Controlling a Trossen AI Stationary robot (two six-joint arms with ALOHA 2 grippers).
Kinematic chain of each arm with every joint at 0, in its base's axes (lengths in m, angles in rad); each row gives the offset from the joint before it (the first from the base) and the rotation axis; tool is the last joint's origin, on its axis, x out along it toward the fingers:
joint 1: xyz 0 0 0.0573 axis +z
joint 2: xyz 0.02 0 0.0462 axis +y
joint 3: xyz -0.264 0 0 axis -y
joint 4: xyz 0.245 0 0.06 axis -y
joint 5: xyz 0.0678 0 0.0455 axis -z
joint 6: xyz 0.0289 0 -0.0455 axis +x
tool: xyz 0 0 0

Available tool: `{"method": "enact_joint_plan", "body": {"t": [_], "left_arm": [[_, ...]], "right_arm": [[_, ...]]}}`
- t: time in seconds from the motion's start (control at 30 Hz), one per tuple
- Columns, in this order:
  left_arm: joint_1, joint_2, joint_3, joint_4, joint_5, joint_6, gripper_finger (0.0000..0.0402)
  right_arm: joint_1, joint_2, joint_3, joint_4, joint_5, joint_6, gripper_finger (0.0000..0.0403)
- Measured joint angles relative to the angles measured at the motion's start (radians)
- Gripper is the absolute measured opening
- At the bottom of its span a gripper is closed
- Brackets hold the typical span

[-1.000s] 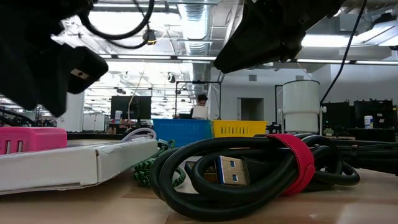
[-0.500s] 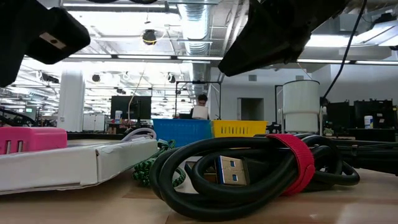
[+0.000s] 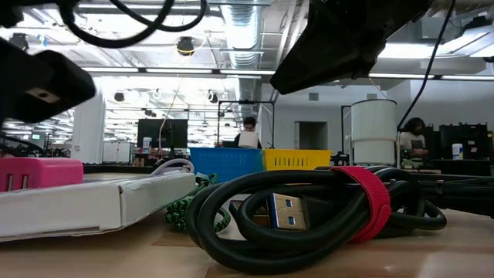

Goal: Pick and place items into bin
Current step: Put the white card reader box into the yellow bin

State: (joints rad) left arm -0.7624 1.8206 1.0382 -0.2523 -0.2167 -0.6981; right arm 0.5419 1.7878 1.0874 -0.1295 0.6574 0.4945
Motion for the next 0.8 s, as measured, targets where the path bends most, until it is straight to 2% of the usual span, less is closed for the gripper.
{"method": "enact_joint_plan", "body": {"t": [0.3, 0.63, 0.8], "left_arm": [[-0.018, 0.000, 0.000, -0.021, -0.031, -0.096, 0.0095], [-0.013, -0.001, 0.000, -0.088, -0.035, -0.126, 0.0095], [-0.001, 0.020, 0.001, -0.101, -0.031, -0.136, 0.0095]], "right_arm": [[0.007, 0.000, 0.000, -0.009, -0.006, -0.025, 0.0118], [0.006, 0.000, 0.000, -0.038, -0.013, -0.033, 0.0118], [-0.004, 0.000, 0.000, -0.037, -0.138, -0.104, 0.0118]]}}
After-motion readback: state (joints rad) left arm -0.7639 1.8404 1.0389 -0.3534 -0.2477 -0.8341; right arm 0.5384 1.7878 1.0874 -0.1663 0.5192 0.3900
